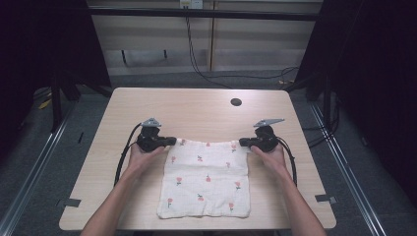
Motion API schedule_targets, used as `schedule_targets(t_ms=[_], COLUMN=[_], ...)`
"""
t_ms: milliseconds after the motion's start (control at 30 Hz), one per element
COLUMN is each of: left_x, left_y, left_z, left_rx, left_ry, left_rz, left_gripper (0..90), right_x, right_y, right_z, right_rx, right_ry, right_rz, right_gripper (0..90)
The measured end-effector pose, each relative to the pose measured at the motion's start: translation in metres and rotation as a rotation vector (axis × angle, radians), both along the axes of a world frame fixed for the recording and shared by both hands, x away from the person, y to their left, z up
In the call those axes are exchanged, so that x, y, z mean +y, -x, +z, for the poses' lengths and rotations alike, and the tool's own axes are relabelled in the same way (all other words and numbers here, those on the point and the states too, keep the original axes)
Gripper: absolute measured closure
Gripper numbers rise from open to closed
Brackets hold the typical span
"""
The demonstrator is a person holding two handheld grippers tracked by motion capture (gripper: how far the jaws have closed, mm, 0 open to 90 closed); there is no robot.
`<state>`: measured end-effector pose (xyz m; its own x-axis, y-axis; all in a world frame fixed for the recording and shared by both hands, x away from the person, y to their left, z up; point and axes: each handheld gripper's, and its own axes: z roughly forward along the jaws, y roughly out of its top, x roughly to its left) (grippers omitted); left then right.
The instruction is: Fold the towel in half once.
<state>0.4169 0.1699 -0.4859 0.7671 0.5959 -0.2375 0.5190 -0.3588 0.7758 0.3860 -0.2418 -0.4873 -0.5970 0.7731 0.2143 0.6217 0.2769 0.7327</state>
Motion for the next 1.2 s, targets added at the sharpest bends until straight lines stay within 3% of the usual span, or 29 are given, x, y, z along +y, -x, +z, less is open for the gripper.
schedule_targets(t_ms=[100, 233, 400, 467, 600, 767, 800, 833, 867, 1067, 1200], left_x=[0.001, 0.008, 0.008, 0.009, 0.01, 0.016, 0.016, 0.017, 0.017, 0.017, 0.017], left_y=[0.001, 0.005, 0.006, 0.008, 0.01, 0.008, 0.008, 0.007, 0.006, 0.004, 0.007], left_z=[0.003, 0.005, 0.008, 0.014, 0.021, 0.032, 0.032, 0.032, 0.032, 0.034, 0.04], left_rx=[0.005, 0.039, 0.039, 0.026, 0.004, -0.019, -0.019, -0.014, -0.012, -0.023, -0.04], left_ry=[0.013, 0.043, 0.042, 0.057, 0.046, 0.06, 0.06, 0.087, 0.079, 0.096, 0.108], left_rz=[-0.014, -0.029, -0.024, -0.026, -0.029, -0.02, -0.02, -0.009, -0.008, -0.002, -0.01], left_gripper=[87.6, 87.8, 87.8, 87.9, 87.9, 87.8, 87.8, 87.8, 87.8, 87.8, 87.8], right_x=[-0.002, -0.007, -0.008, -0.006, -0.004, -0.006, -0.006, -0.007, -0.007, -0.004, -0.009], right_y=[0.0, 0.002, 0.002, 0.002, 0.001, -0.004, -0.004, -0.006, -0.006, -0.009, -0.006], right_z=[0.003, 0.011, 0.02, 0.024, 0.027, 0.036, 0.036, 0.041, 0.043, 0.048, 0.057], right_rx=[-0.006, -0.014, -0.032, -0.044, -0.045, -0.058, -0.058, -0.074, -0.079, -0.083, -0.11], right_ry=[-0.008, -0.017, -0.038, -0.039, -0.023, -0.042, -0.042, -0.058, -0.069, -0.051, -0.056], right_rz=[-0.008, -0.004, 0.004, 0.005, 0.008, -0.006, -0.006, -0.01, -0.014, -0.002, 0.0], right_gripper=[86.1, 86.0, 86.0, 86.0, 86.0, 86.0, 86.0, 86.0, 86.0, 86.0, 86.1])
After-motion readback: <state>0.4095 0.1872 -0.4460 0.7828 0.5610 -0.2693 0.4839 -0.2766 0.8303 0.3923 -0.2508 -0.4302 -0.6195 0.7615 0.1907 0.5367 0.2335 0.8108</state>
